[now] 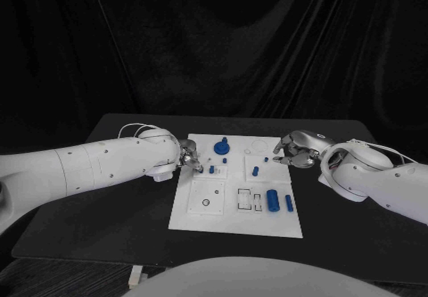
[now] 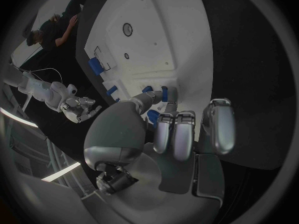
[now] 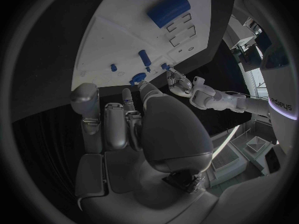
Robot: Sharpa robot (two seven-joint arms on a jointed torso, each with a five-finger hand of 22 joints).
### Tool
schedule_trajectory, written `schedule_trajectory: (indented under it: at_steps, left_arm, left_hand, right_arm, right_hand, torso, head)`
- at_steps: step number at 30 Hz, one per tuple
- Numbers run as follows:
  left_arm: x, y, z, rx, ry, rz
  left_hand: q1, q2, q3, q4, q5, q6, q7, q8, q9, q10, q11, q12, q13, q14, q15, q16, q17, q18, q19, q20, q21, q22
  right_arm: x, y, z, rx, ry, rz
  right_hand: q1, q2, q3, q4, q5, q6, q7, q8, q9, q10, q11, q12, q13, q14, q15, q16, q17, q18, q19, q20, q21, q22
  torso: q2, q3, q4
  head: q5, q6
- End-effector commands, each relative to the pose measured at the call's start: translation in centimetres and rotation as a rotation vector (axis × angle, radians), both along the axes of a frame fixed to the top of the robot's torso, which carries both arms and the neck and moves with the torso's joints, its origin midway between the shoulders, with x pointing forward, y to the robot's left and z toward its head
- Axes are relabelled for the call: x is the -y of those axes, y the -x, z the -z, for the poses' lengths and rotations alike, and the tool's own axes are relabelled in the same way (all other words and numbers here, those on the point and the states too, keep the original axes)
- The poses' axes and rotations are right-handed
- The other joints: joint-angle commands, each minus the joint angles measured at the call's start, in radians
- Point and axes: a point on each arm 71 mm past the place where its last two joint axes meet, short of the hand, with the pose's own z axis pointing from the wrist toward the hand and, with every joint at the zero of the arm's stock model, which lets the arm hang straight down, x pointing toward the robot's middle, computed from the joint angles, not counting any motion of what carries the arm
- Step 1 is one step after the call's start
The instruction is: Assemble the parts on the task board
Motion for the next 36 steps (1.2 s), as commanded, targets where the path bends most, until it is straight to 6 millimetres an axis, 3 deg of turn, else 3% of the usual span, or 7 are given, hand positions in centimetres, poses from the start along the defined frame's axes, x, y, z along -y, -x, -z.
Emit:
schedule_trajectory:
  at_steps: [1,18,24,26,28,31,36]
  left_arm:
    - [0.18,0.47,0.50,-0.034,-0.006,0.025]
    - [0.16,0.50,0.47,-0.027,0.002,0.024]
    - [0.18,0.46,0.46,-0.026,0.007,0.029]
    - [0.19,0.44,0.47,-0.027,0.007,0.030]
    - [0.18,0.42,0.49,-0.028,0.005,0.030]
    - [0.16,0.38,0.51,-0.029,0.003,0.029]
    - [0.11,0.32,0.56,-0.033,-0.001,0.028]
  left_hand:
    - [0.009,0.002,0.088,-0.096,0.006,0.027,-0.022,0.002,-0.002,0.104,-0.005,-0.001,0.263,0.104,-0.007,0.003,0.263,0.005,-0.002,0.000,-0.003,0.185]
    - [0.006,0.000,0.086,-0.097,0.012,0.032,-0.022,0.001,-0.006,0.104,-0.005,-0.001,0.263,0.104,-0.008,0.003,0.263,0.006,-0.004,-0.001,-0.007,0.184]
    - [-0.051,0.002,0.014,-0.025,-0.123,0.031,-0.030,-0.010,-0.027,0.100,-0.007,-0.004,0.259,0.104,-0.007,0.003,0.263,0.008,-0.011,0.001,-0.020,0.181]
    - [-0.058,0.002,0.001,-0.013,-0.136,0.033,-0.031,-0.012,-0.031,0.099,-0.008,-0.005,0.258,0.104,-0.008,0.003,0.263,0.008,-0.012,0.000,-0.021,0.181]
    - [-0.074,0.004,-0.023,0.013,-0.174,0.034,-0.031,-0.017,-0.039,0.096,-0.008,-0.007,0.255,0.104,-0.007,0.003,0.263,0.009,-0.014,0.000,-0.025,0.180]
    - [-0.091,0.007,-0.050,0.045,-0.199,0.036,-0.030,-0.023,-0.051,0.090,-0.006,-0.011,0.250,0.104,-0.006,0.003,0.263,0.009,-0.016,0.001,-0.029,0.179]
    - [-0.103,0.009,-0.071,0.071,-0.204,0.038,-0.028,-0.028,-0.060,0.086,-0.005,-0.014,0.246,0.104,-0.005,0.003,0.263,0.010,-0.019,0.002,-0.034,0.178]
  right_arm:
    - [0.10,-0.01,0.14,-0.003,0.006,0.017]
    - [0.08,0.00,0.27,-0.012,0.012,0.018]
    - [0.09,-0.01,0.32,-0.016,0.015,0.018]
    - [0.09,-0.01,0.32,-0.016,0.015,0.018]
    - [0.10,0.00,0.33,-0.017,0.016,0.019]
    - [0.12,0.02,0.33,-0.018,0.016,0.019]
    - [0.16,0.04,0.34,-0.020,0.017,0.019]
  right_hand:
    - [0.009,0.003,0.002,-0.005,0.005,0.003,0.005,-0.003,-0.001,0.039,0.007,-0.005,0.182,0.049,0.007,-0.005,0.023,0.013,-0.007,0.001,-0.003,0.097]
    - [0.014,0.004,0.008,-0.010,0.012,0.003,0.005,-0.004,-0.002,0.033,0.007,-0.011,0.174,0.045,0.007,-0.018,0.010,0.016,-0.012,0.002,-0.025,0.092]
    - [0.026,0.005,0.021,-0.021,0.043,0.004,0.005,-0.005,-0.004,0.030,0.007,-0.015,0.169,0.043,0.007,-0.027,0.002,0.017,-0.014,0.001,-0.038,0.088]
    - [0.029,0.005,0.026,-0.025,0.056,0.005,0.006,-0.006,-0.005,0.029,0.007,-0.016,0.169,0.043,0.007,-0.029,0.000,0.018,-0.015,0.001,-0.043,0.087]
    - [0.031,0.005,0.029,-0.027,0.063,0.005,0.006,-0.006,-0.006,0.029,0.007,-0.017,0.168,0.042,0.007,-0.032,-0.003,0.018,-0.015,0.001,-0.046,0.086]
    - [0.031,0.005,0.030,-0.028,0.065,0.005,0.006,-0.006,-0.006,0.028,0.007,-0.017,0.167,0.042,0.007,-0.032,-0.003,0.018,-0.015,0.001,-0.047,0.086]
    - [0.034,0.005,0.036,-0.031,0.076,0.006,0.006,-0.007,-0.007,0.026,0.007,-0.019,0.164,0.041,0.007,-0.036,-0.007,0.019,-0.016,0.001,-0.054,0.085]
  torso:
    - [0.000,0.0002,0.0009]
    - [0.000,-0.0001,0.0012]
    - [0.001,0.0000,0.0011]
    - [0.001,0.0001,0.0015]
    - [0.001,0.0002,0.0017]
    - [0.001,0.0004,0.0015]
    - [0.001,0.0000,0.0006]
  head:
    - [0.001,0.000]
    - [0.006,0.000]
    - [0.006,0.000]
    - [0.006,0.000]
    - [0.006,0.000]
    - [0.005,0.000]
    - [0.006,0.000]
